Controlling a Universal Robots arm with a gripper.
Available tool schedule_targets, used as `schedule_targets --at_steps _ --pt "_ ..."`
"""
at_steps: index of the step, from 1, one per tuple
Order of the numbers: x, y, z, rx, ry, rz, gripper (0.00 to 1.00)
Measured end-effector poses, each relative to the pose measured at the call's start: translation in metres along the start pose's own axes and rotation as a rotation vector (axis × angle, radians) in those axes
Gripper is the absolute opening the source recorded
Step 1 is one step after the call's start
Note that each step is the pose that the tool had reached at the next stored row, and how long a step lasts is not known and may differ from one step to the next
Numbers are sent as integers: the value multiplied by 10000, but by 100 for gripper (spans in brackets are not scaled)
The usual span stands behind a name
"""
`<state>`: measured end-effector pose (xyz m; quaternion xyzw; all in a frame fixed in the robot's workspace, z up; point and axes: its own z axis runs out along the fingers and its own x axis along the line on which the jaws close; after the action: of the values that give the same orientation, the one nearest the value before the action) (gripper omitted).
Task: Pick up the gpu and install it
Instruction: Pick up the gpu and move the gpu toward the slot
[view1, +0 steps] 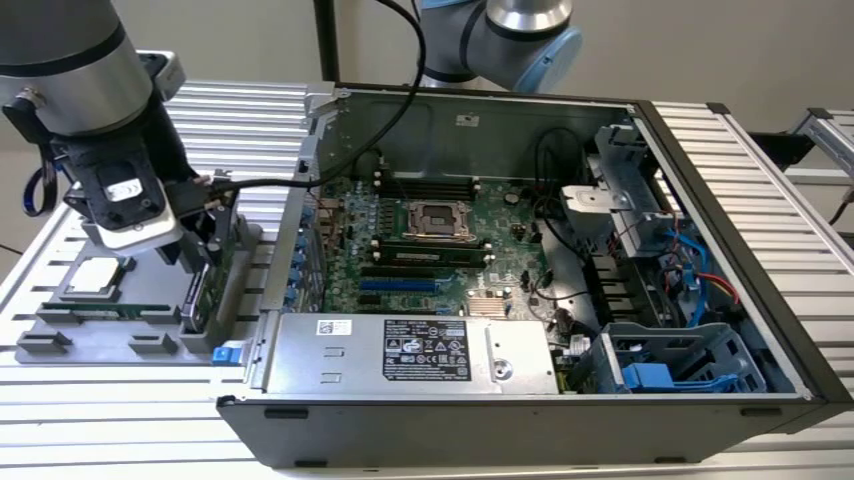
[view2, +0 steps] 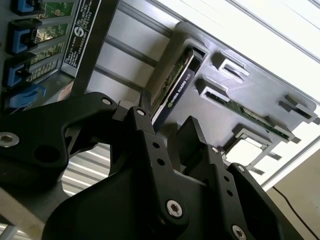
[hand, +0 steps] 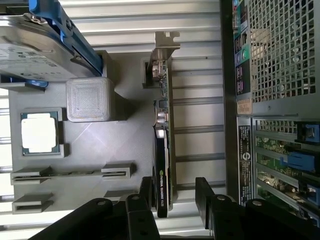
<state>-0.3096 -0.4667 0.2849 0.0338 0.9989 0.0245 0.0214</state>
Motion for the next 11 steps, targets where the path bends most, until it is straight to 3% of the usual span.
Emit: schedule_targets --at_steps 11 --pt "1 -1 22 0 0 0 100"
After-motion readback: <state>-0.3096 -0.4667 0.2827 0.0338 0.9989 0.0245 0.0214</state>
